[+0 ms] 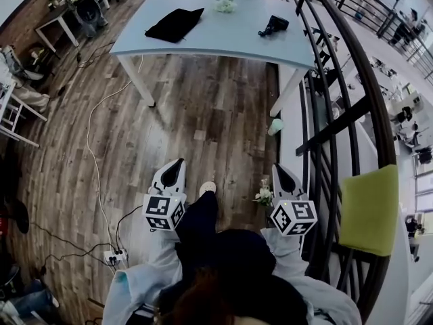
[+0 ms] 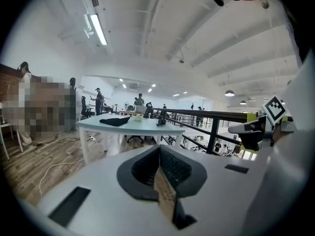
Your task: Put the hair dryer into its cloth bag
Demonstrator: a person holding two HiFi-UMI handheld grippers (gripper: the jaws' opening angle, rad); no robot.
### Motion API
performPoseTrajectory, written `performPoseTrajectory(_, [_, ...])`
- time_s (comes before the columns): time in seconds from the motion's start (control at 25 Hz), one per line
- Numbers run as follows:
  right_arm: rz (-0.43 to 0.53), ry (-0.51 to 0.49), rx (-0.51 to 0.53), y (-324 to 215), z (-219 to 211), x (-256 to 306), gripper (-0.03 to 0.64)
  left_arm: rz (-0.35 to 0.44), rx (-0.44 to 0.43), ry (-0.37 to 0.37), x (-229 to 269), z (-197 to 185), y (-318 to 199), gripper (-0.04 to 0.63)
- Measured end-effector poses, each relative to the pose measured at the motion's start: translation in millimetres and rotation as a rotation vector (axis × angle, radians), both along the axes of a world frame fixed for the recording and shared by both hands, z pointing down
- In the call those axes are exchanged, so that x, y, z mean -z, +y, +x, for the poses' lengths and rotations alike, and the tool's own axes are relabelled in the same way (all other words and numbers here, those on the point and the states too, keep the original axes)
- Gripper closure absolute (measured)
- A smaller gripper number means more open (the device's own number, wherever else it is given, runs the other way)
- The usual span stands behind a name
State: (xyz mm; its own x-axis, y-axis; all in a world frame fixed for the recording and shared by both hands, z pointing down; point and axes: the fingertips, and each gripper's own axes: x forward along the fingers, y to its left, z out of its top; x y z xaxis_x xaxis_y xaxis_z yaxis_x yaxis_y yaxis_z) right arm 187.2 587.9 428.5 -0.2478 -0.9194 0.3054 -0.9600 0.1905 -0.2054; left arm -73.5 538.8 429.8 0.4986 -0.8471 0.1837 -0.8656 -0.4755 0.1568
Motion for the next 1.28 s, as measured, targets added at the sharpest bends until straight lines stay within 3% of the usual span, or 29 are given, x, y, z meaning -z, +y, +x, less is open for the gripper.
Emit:
performPoseTrajectory(0.76, [-0.03, -0.023, 0.003, -165.0, -38.0, -2.4, 0.611, -0.021, -0.042, -0.031, 1.0, -27.6, -160.4, 0.578])
performPoseTrajectory(1.04, [-0.036, -0.034, -0.011, -193.5, -53.2, -13.3, 0.611, -0.021, -0.056, -0.03, -7.3, -40.1, -193.8, 0.578])
performPoseTrajectory(1.28, [-0.055, -0.036, -0.005, -194.4, -61.6, -18.9, 0.611, -0.038, -0.064, -0.027, -12.0, -45.7, -193.2, 0.578])
